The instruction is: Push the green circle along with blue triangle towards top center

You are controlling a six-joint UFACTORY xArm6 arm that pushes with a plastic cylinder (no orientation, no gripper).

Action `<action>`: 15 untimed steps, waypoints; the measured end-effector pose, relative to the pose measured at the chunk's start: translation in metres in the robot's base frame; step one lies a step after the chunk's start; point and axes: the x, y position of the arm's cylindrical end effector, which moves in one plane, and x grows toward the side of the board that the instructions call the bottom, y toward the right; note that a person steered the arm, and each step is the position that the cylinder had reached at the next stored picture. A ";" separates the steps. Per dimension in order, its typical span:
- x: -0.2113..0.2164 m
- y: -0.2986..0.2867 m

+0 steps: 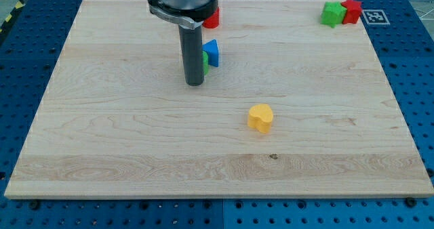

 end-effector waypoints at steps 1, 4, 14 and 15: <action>-0.001 -0.021; -0.017 -0.021; -0.066 0.026; -0.054 0.029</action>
